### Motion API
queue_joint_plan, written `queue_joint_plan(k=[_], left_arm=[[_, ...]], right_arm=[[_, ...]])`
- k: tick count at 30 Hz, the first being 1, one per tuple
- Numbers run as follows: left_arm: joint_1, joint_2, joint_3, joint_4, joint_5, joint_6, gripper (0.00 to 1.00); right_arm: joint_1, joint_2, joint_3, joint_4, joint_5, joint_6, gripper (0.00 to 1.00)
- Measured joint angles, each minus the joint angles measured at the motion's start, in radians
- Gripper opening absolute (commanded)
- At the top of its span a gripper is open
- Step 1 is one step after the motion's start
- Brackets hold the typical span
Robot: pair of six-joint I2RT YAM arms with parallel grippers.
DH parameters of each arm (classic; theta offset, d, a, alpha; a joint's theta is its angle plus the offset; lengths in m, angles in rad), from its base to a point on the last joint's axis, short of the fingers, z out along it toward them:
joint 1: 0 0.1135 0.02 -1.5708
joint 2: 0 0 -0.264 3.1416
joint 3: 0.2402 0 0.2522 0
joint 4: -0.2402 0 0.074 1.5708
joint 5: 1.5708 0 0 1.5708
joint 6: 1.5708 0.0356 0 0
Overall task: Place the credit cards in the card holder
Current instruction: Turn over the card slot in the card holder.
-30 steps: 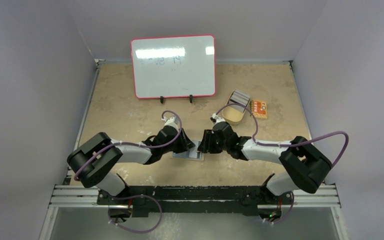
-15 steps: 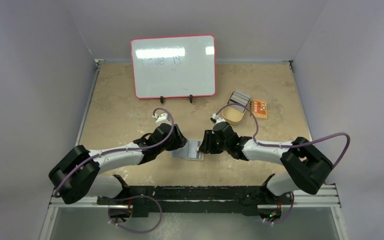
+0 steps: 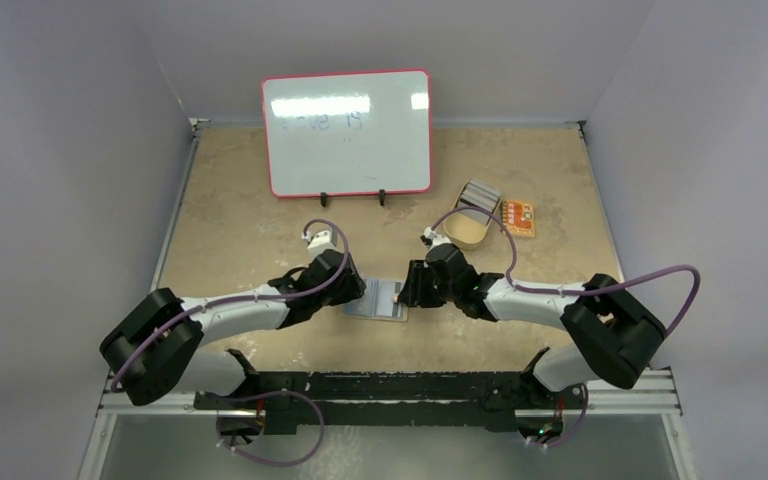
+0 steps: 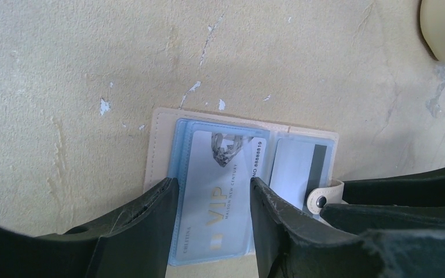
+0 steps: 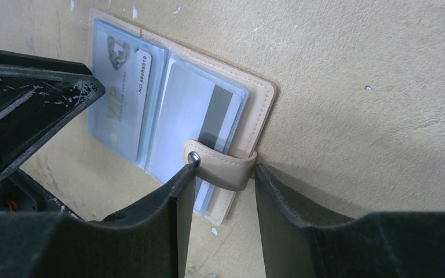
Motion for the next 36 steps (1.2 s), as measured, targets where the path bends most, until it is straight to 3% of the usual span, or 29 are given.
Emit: queue_joint_plan(k=[36], left_arm=[[0.000,-0.013,0.007,0.076,0.162,-0.012,0.46]], right_arm=[[0.000,0.026,-0.001,0.046,-0.001,-0.008,0.45]])
